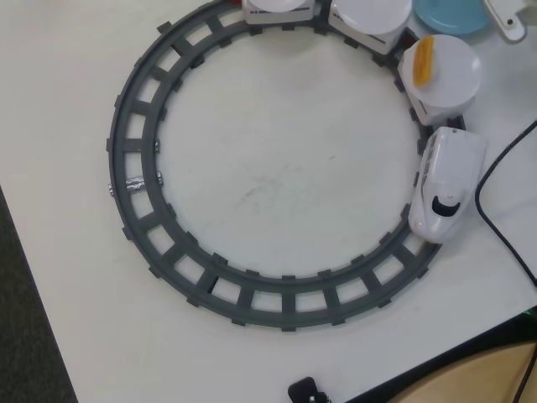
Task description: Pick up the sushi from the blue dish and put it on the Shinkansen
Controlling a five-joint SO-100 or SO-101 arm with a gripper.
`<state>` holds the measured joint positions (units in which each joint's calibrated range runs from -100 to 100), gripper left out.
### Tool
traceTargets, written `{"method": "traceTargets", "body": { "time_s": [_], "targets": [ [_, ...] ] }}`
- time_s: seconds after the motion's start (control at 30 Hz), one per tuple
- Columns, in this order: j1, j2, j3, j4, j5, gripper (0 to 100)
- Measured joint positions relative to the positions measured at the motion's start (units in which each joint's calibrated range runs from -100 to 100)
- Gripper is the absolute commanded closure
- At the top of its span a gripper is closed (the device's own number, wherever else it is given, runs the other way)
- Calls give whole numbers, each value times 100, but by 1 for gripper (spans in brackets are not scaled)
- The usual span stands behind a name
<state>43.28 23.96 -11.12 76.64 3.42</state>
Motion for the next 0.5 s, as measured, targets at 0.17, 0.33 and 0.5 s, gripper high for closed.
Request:
{"method": "traceTargets", "body": {
  "time_s": [0.17, 0.33, 0.5],
  "targets": [
    [87, 977, -1810, 429, 136, 66],
    [-24, 1432, -2792, 525, 152, 66],
    [-197, 1928, -3287, 446, 152, 66]
  ]
}}
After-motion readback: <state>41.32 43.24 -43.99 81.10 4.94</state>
